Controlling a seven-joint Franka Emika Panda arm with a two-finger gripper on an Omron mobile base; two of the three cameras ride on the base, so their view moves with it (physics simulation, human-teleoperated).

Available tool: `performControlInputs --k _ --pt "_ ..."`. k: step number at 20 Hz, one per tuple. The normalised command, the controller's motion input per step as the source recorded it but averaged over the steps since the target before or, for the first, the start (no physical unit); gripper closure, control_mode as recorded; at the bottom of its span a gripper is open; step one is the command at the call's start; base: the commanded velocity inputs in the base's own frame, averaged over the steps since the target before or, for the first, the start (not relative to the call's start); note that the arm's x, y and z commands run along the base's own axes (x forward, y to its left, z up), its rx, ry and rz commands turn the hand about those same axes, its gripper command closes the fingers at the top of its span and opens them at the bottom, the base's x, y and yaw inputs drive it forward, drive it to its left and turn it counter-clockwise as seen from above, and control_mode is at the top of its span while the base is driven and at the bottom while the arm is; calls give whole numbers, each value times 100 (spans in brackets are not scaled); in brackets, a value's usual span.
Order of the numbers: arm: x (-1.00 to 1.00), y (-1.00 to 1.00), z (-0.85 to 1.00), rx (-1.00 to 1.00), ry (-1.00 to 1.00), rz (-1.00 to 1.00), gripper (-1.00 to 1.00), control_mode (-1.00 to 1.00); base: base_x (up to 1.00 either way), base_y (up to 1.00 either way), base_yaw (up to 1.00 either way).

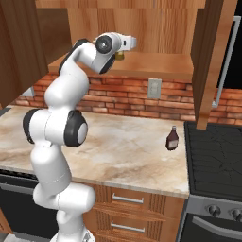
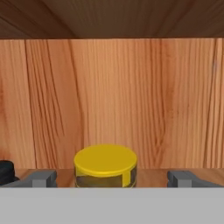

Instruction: Collect the turmeric, ketchup, and shaker from the cabinet and place them next to the stove.

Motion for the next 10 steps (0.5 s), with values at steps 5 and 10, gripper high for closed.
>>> performControlInputs --k 5,10 --pt "10 0 0 0 0 0 -100 -100 0 0 0" --pt "7 0 -2 0 0 0 -100 -100 0 0 0"
